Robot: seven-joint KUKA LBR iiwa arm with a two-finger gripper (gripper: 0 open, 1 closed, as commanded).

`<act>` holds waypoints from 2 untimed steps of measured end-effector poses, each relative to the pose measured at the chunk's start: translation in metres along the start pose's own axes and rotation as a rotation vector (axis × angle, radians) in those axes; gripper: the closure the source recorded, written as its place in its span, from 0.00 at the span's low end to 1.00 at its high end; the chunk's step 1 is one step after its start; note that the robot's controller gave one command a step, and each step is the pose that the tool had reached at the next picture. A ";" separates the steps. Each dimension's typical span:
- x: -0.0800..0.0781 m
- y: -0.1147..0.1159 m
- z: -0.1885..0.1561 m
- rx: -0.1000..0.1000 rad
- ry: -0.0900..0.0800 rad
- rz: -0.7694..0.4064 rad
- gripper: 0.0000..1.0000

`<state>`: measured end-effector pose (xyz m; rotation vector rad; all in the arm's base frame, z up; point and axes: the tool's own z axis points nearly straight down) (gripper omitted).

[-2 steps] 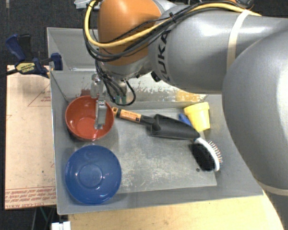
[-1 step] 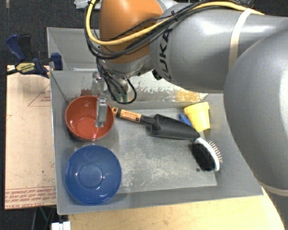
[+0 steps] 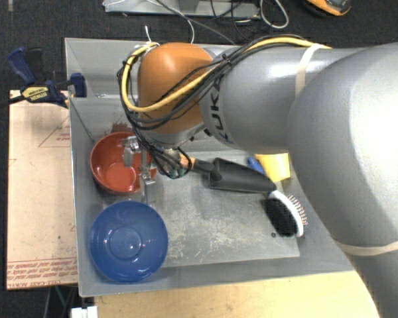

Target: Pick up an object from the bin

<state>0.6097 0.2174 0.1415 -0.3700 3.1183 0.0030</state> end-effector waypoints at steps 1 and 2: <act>0.009 -0.022 -0.020 0.000 -0.009 -0.153 0.00; 0.012 -0.021 -0.006 -0.001 0.002 0.027 0.00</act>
Offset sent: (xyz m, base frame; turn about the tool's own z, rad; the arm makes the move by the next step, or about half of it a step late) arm -0.0069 -0.0238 0.0063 0.0278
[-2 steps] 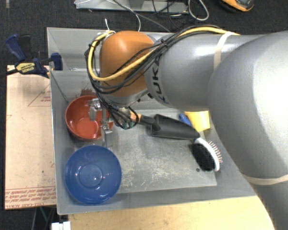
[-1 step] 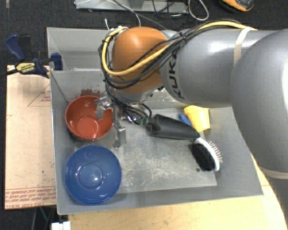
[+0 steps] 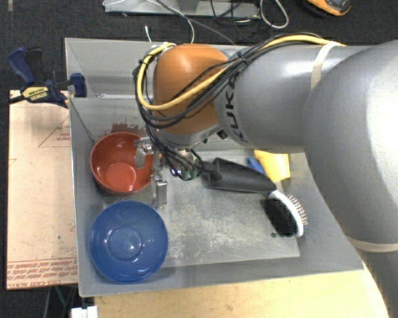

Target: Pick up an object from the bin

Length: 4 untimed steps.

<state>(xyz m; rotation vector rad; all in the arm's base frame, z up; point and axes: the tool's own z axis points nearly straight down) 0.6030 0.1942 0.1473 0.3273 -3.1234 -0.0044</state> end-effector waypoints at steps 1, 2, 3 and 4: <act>-0.026 -0.006 0.078 -0.001 -0.011 -0.128 0.00; -0.021 0.011 0.076 0.003 0.012 -0.006 1.00; -0.021 0.011 0.076 0.002 0.012 -0.005 1.00; -0.021 0.011 0.076 0.002 0.012 -0.005 1.00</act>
Offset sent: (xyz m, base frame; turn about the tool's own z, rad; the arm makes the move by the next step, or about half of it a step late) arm 0.0210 0.0160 -0.0773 0.0005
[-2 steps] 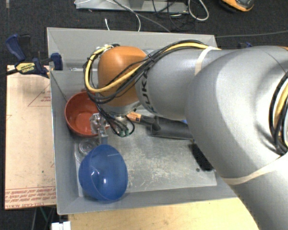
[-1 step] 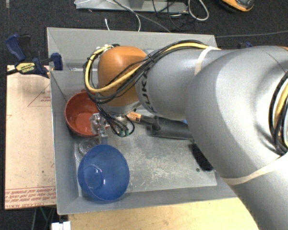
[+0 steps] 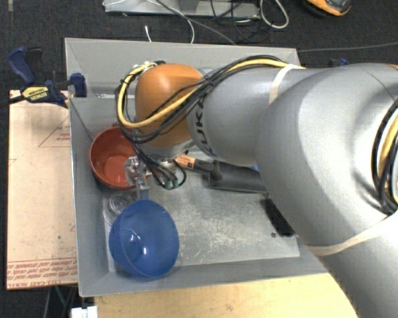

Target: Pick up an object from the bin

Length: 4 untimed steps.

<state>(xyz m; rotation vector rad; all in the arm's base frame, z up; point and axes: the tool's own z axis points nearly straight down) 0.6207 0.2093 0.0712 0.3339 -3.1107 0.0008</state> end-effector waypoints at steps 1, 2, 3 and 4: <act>0.001 0.001 -0.005 -0.001 0.005 0.000 1.00; 0.001 0.002 -0.031 -0.004 0.000 0.000 1.00; 0.003 0.002 -0.084 -0.002 0.005 0.001 1.00; 0.002 0.002 -0.107 -0.003 -0.002 0.001 1.00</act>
Offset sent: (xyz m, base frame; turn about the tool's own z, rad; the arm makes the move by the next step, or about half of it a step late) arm -0.0010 0.0002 0.0647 0.0000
